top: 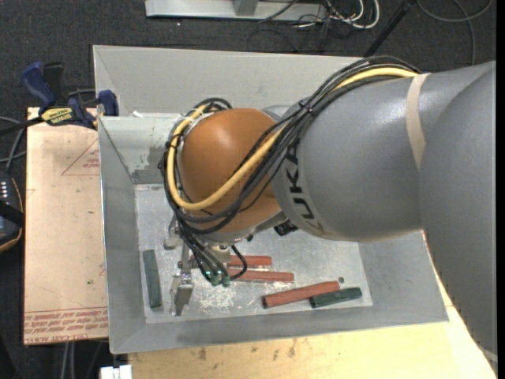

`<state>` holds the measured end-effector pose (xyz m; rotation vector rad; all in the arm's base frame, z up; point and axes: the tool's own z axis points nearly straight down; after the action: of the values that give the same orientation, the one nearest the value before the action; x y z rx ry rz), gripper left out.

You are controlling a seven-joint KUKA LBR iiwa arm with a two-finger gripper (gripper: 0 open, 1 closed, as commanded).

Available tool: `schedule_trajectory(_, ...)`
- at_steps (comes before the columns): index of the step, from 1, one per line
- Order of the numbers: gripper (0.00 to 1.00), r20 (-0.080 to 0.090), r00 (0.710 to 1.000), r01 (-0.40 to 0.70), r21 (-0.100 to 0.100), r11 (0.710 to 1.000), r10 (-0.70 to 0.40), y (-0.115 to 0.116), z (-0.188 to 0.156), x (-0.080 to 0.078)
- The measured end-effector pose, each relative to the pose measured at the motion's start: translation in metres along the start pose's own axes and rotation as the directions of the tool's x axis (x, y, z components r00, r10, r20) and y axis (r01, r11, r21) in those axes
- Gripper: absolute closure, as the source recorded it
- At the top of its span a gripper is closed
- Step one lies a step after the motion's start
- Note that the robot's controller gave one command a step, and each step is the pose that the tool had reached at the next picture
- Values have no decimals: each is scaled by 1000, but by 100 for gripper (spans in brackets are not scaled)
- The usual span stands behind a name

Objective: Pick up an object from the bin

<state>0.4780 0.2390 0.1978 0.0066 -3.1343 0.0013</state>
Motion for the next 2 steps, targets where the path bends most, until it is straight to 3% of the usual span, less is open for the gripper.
schedule_trajectory(1, 0, 7, 1000, -4, -2, 1000, 4, -1, -3, -2)
schedule_trajectory(2, 0, 11, 995, 95, -2, 995, -95, 3, 34, -4)
